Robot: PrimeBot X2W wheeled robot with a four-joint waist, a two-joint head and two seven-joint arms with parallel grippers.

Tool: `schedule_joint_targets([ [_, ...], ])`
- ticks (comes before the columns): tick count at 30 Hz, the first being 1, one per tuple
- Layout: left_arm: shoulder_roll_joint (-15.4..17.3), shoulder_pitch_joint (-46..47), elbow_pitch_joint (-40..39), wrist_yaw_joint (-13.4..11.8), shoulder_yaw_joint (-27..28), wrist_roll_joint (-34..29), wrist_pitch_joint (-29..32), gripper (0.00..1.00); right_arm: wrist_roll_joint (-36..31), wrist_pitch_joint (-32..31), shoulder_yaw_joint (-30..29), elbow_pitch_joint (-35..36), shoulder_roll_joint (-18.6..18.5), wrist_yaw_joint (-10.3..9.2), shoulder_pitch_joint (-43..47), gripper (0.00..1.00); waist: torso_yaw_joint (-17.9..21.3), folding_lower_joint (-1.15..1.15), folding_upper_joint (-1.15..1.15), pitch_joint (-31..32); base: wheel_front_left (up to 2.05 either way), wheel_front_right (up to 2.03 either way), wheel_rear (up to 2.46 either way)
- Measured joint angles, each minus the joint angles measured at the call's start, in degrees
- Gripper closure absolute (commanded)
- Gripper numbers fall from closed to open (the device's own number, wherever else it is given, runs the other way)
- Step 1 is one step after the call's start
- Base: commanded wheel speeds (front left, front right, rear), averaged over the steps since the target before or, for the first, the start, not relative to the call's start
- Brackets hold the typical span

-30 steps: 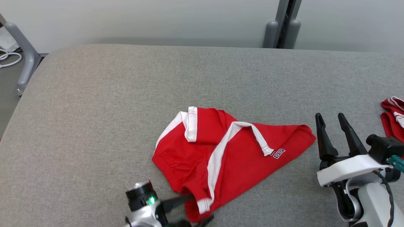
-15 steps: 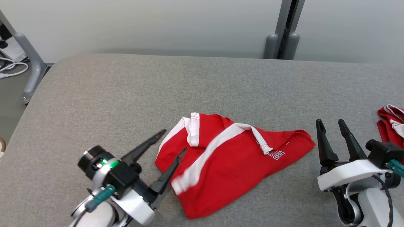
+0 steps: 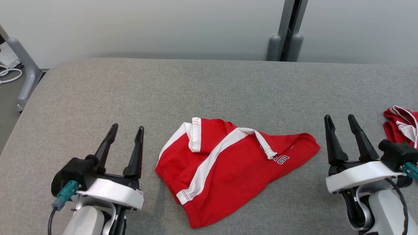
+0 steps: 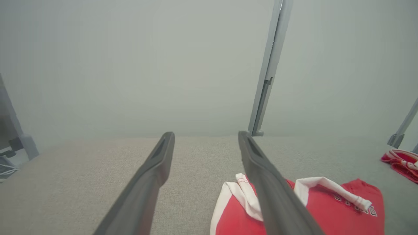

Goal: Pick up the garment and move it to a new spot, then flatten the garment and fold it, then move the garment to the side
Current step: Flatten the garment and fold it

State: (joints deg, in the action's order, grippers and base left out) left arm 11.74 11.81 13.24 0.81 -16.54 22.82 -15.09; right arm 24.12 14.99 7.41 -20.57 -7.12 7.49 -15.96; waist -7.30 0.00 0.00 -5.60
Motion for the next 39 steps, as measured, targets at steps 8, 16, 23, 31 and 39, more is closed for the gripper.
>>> schedule_joint_targets([
  [8, -5.37, -2.30, 4.98, -0.62, 7.55, -1.96, -0.03, 0.00, -0.35, 0.00, 0.14, 3.07, -0.07, 0.00, 1.08, 0.00, 1.70, 0.00, 0.00, -0.63, 0.00, 0.00, 0.00],
  [16, -3.67, 3.18, 19.58, 1.36, 4.11, -6.26, 3.12, 0.00, -0.55, 0.00, 0.99, 3.57, -0.11, 0.00, 0.90, 0.00, 4.05, 0.00, 0.00, -2.01, 0.00, 0.00, 0.00],
  [23, -2.87, 8.16, 26.79, 4.44, 1.03, -6.39, 9.83, 0.00, -0.66, 0.00, 0.73, 3.45, -0.24, 0.00, 0.62, 0.00, 5.71, 0.00, 0.00, -3.89, 0.00, 0.00, 0.00],
  [31, -1.59, 10.20, 29.81, 5.76, -1.66, -5.67, 13.15, 0.23, -1.00, 0.00, 0.68, 3.37, 0.18, 0.00, 0.07, 0.00, 6.37, 0.00, 0.00, -4.95, 0.00, 0.00, 0.00],
  [39, -0.13, 12.54, 29.95, 5.11, -0.85, -4.24, 10.18, 1.00, -1.03, 0.00, 0.51, 3.11, 0.55, 0.00, 0.04, 0.00, 6.44, 0.00, 0.00, -4.81, 0.00, 0.00, 0.00],
])
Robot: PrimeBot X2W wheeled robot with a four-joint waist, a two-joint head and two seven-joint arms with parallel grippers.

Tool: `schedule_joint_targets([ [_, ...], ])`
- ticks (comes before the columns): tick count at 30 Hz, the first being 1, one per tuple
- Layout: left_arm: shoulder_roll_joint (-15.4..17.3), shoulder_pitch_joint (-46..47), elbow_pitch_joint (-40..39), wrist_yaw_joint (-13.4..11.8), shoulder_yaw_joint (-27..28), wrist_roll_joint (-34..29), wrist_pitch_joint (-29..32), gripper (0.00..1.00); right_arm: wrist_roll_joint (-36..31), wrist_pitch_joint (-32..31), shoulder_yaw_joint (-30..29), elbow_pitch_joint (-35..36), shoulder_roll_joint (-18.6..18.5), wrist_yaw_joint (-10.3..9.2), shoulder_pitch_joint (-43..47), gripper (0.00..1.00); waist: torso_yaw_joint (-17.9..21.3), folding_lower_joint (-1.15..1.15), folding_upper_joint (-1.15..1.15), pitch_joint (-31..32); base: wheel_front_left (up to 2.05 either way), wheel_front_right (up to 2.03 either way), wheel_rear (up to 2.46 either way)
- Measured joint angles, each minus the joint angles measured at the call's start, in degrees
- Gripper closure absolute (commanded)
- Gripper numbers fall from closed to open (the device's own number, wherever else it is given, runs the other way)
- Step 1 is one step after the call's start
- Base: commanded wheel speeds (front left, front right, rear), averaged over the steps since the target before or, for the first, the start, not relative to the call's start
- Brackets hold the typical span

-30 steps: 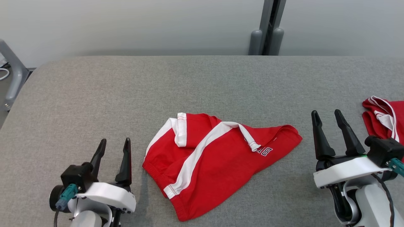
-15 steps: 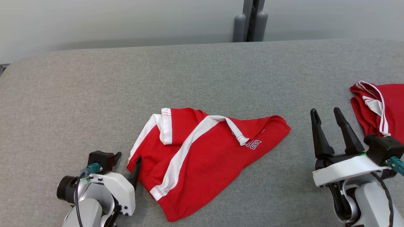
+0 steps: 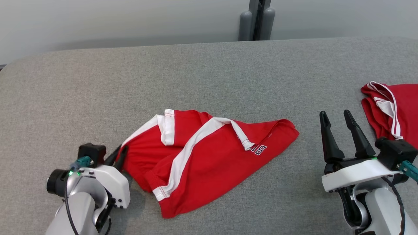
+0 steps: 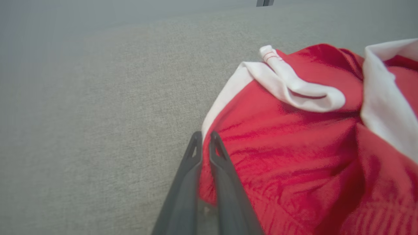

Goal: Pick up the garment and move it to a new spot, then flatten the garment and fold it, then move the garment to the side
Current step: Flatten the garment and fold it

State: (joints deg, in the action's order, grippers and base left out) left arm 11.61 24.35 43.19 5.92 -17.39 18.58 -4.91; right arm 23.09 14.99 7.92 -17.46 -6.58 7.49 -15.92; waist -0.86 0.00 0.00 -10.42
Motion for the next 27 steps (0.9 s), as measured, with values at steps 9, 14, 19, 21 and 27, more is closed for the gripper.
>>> schedule_joint_targets([
  [9, 2.69, 6.09, -3.25, -1.71, 1.49, -0.64, -3.14, 1.00, -0.05, 0.00, -0.08, -0.04, 0.49, 0.00, -0.03, 0.00, 0.09, 0.00, 0.00, 0.91, 0.00, 0.00, 0.00],
  [14, 5.89, 12.21, -6.12, -4.87, 5.36, 0.22, -3.16, 1.00, -0.22, 0.00, 0.01, 0.03, 1.02, 0.00, -0.31, 0.00, 0.96, 0.00, 0.00, 1.46, 0.00, 0.00, 0.00],
  [19, 8.16, 19.19, -12.62, -7.33, 6.81, -0.43, -2.72, 1.00, -0.22, 0.00, -0.25, 0.25, 1.54, 0.00, -0.42, 0.00, 2.38, 0.00, 0.00, 1.73, 0.00, 0.00, 0.00],
  [21, 8.20, 21.50, -15.96, -7.12, 5.56, -1.35, -1.68, 1.00, -0.22, 0.00, -0.31, 0.30, 1.86, 0.00, -0.41, 0.00, 2.98, 0.00, 0.00, 1.78, 0.00, 0.00, 0.00],
  [27, 2.45, 21.57, -23.24, -5.17, -2.69, -2.94, 5.80, 1.00, -0.18, 0.00, -0.47, 0.51, 2.50, 0.00, -0.46, 0.00, 5.05, 0.00, 0.00, 1.23, 0.00, 0.00, 0.00],
])
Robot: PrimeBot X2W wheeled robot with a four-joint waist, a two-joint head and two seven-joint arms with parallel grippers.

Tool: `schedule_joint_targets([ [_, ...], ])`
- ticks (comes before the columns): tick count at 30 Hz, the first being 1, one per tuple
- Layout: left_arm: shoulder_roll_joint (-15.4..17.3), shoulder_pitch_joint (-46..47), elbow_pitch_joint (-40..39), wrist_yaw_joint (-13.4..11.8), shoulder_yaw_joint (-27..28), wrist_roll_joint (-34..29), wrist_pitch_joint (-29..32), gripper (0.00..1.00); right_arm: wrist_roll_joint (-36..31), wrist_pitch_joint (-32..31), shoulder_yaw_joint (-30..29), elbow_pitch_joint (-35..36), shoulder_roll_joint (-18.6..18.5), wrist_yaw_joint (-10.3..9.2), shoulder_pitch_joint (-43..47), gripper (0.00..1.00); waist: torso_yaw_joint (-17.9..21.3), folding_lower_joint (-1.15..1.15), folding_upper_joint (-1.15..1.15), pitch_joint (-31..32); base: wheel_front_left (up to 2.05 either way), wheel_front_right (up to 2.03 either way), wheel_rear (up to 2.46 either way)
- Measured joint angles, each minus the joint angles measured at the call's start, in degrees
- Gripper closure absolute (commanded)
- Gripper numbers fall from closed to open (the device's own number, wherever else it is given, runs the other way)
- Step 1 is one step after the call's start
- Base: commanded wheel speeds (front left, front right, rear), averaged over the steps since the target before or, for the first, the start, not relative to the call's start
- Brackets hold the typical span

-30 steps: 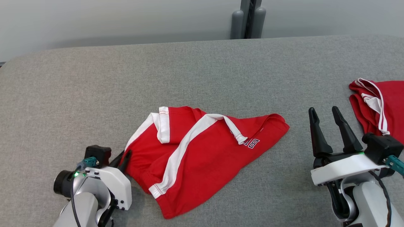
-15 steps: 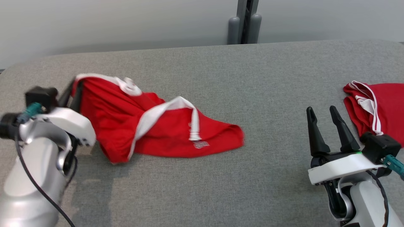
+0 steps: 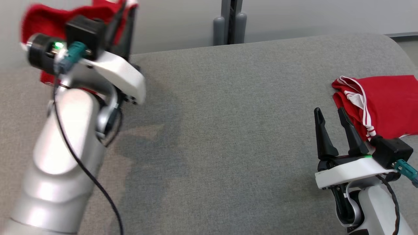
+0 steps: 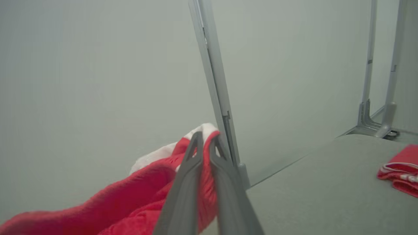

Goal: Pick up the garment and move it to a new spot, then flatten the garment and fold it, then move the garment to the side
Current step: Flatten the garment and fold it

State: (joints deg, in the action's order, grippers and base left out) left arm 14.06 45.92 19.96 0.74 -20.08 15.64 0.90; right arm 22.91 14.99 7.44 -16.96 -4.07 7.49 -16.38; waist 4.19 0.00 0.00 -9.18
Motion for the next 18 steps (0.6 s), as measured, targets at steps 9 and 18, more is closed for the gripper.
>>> schedule_joint_targets([
  [9, -9.99, -11.07, 2.91, 0.48, -13.60, 0.12, 6.17, 1.00, 0.80, 0.00, 0.79, 0.65, 0.71, 0.00, -1.36, 0.00, 4.45, 0.00, 0.00, -2.20, 0.00, 0.00, 0.00],
  [18, -11.16, -11.27, 5.89, -1.52, -23.81, 3.21, 1.55, 1.00, 1.87, 0.00, 1.98, 1.18, 1.16, 0.00, -3.09, 0.00, 9.23, 0.00, 0.00, -5.46, 0.00, 0.00, 0.00],
])
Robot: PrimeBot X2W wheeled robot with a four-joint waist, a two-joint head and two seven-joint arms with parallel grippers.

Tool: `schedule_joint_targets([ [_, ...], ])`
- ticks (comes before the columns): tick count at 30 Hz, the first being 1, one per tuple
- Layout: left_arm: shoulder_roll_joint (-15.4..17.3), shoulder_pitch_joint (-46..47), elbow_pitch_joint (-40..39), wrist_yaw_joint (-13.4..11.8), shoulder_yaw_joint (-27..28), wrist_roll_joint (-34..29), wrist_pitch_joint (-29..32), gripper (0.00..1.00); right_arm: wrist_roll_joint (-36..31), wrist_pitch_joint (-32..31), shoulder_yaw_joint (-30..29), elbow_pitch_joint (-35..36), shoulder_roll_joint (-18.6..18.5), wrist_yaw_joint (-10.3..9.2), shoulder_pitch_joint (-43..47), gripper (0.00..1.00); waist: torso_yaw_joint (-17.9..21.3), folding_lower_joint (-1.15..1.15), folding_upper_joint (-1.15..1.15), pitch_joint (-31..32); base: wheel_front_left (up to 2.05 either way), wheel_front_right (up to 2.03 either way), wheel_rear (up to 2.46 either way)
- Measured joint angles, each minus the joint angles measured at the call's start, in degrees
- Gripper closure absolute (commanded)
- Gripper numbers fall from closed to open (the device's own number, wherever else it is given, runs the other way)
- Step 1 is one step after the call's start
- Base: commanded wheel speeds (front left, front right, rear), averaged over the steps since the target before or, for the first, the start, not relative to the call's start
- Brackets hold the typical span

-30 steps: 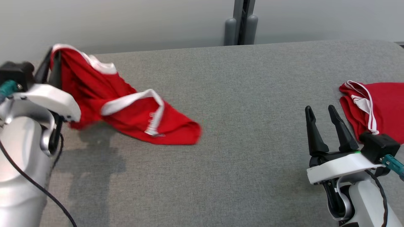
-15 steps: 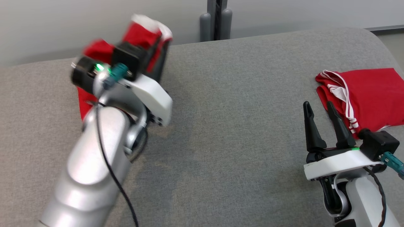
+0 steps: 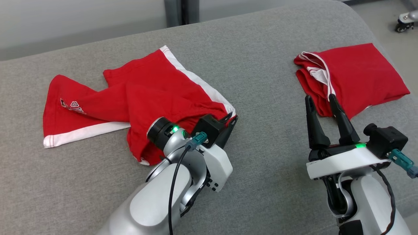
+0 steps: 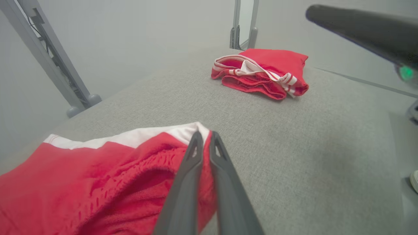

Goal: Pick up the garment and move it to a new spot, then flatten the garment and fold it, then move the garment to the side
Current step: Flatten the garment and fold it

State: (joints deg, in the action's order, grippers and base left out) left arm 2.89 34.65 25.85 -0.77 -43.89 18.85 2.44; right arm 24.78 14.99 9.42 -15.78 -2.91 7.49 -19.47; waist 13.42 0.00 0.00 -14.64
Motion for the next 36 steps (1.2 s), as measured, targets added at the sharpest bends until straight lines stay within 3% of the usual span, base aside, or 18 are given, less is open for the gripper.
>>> schedule_joint_targets([
  [2, -0.04, 1.26, -0.08, -2.23, -1.65, 1.92, -2.34, 0.52, 0.07, 0.00, 0.22, -0.13, 0.02, 0.00, -0.01, 0.00, 0.81, 0.00, 0.00, -0.33, 0.00, 0.00, 0.00],
  [3, -0.05, 1.95, 0.09, -3.01, -2.58, 2.81, -3.23, 0.00, 0.27, 0.00, 0.36, -0.19, 0.01, 0.00, 0.00, 0.00, 1.10, 0.00, 0.00, -0.44, 0.00, 0.00, 0.00],
  [10, -0.12, 4.45, 1.85, -4.80, -7.98, 10.81, -5.69, 0.00, 0.29, 0.00, -0.23, -0.82, 0.02, 0.00, 0.05, 0.00, 0.25, 0.00, 0.00, 0.14, 0.00, 0.00, 0.00],
  [16, -0.13, 6.65, 2.45, -6.33, -7.69, 15.44, -10.68, 0.00, -0.66, 0.00, -0.99, -0.68, 0.10, 0.00, 0.12, 0.00, -2.88, 0.00, 0.00, 1.08, 0.00, 0.00, 0.00],
  [21, 1.42, 8.60, 2.77, -8.87, -2.58, 15.94, -15.77, 0.00, -1.67, 0.00, -0.87, 0.35, 0.00, 0.00, 0.36, 0.00, -6.46, 0.00, 0.00, 1.85, 0.00, 0.00, 0.00],
  [25, 7.31, 7.45, 1.57, -11.41, 1.96, 13.68, -17.20, 0.00, -1.57, 0.00, 2.58, 0.84, -1.01, 0.00, 1.46, 0.00, -9.50, 0.00, 0.00, 2.70, 0.00, 0.00, 0.00],
  [31, 14.28, -4.22, -6.13, -12.39, 8.72, 7.93, -17.44, 0.00, -1.53, 0.00, 7.54, 1.20, -2.87, 0.00, 2.50, 0.00, -13.70, 0.00, 0.00, 3.90, 0.00, 0.00, 0.00],
  [36, 14.27, -15.10, -11.78, -12.39, 15.53, 4.56, -17.44, 0.00, -1.82, 0.00, 9.95, 0.09, -3.38, 0.00, 3.60, 0.00, -16.76, 0.00, 0.00, 4.60, 0.00, 0.00, 0.00],
])
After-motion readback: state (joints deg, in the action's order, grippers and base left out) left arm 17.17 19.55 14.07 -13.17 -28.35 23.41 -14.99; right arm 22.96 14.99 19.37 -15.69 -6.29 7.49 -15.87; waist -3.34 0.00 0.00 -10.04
